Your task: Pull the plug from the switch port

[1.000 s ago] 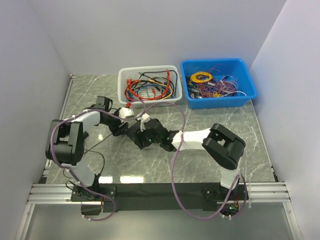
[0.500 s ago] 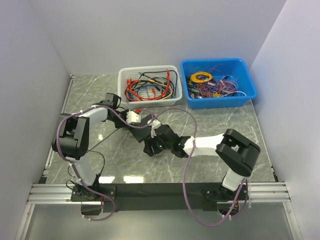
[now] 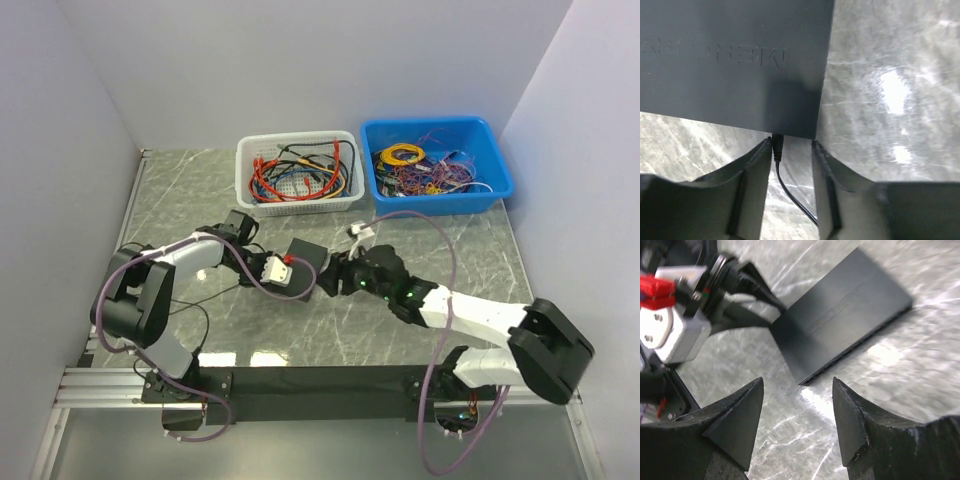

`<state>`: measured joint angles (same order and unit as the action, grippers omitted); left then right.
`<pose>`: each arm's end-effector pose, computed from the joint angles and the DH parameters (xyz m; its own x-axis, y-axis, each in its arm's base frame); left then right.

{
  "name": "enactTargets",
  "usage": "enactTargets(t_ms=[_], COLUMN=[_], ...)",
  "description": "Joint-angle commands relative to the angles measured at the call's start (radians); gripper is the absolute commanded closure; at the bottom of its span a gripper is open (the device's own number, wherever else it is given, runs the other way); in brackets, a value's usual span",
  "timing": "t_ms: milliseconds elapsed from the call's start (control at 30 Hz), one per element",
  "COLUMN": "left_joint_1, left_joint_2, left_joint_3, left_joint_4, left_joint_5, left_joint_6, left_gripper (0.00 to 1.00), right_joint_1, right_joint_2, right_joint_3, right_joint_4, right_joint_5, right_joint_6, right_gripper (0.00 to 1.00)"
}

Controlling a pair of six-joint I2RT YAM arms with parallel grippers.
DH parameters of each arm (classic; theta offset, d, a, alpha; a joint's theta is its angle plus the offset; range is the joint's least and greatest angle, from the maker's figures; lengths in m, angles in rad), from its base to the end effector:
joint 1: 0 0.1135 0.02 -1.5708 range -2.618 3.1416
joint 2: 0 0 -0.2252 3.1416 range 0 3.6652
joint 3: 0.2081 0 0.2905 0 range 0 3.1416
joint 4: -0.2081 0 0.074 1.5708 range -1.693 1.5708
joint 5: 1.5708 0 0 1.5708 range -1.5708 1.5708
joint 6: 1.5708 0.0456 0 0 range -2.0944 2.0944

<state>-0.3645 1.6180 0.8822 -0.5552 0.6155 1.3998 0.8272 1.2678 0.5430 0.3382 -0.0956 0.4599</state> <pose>0.2824 -0.1359 0.0853 0.2808 0.7540 -0.5938 0.9597 -0.2175 0.1777 0.2107 0.2355 0.1399 -0.5805 0.0215 -0.8140 -0.5969 0.6687 0.4434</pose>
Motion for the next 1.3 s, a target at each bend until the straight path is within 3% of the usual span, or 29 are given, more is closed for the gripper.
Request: enactTargets(t_ms=[0, 133, 533, 633, 833, 967, 1133, 1267], left_joint_1=[-0.013, -0.014, -0.025, -0.042, -0.071, -0.077, -0.077, -0.077], left_joint_2=[-0.072, -0.083, 0.046, 0.031, 0.045, 0.026, -0.032, -0.069], left_joint_3=[-0.015, -0.046, -0.005, -0.034, -0.037, -0.048, -0.015, -0.017], left_joint_4=[-0.016, 0.152, 0.135, 0.185, 0.141, 0.156, 0.159, 0.192], left_joint_5=[0.041, -0.055, -0.083, -0.108, -0.158, -0.165, -0.109, -0.079], left_joint_6=[-0.034, -0.166, -0.159, -0.182, -0.189, -0.245, -0.390, -0.469], left_gripper=[0.55, 0.43, 0.45, 0.56, 0.99, 1.00, 1.00, 1.00], right_joint_1=[-0.037, -0.040, -0.003, -0.003, -0.003, -0.003, -0.022, -0.033], right_joint_2=[-0.080, -0.074, 0.083, 0.148, 0.320, 0.364, 0.265, 0.214], right_joint_3=[-0.037, -0.034, 0.035, 0.063, 0.127, 0.149, 0.006, -0.098], right_joint_4=[0.024, 0.025, 0.179, 0.257, 0.344, 0.312, 0.268, 0.291], right_joint_5=[0.007, -0.016, -0.073, -0.099, -0.102, -0.052, 0.066, 0.028], right_joint_6=[0.023, 0.029, 0.117, 0.189, 0.348, 0.404, 0.493, 0.563], right_gripper=[0.36, 0.36, 0.37, 0.39, 0.48, 0.47, 0.40, 0.35])
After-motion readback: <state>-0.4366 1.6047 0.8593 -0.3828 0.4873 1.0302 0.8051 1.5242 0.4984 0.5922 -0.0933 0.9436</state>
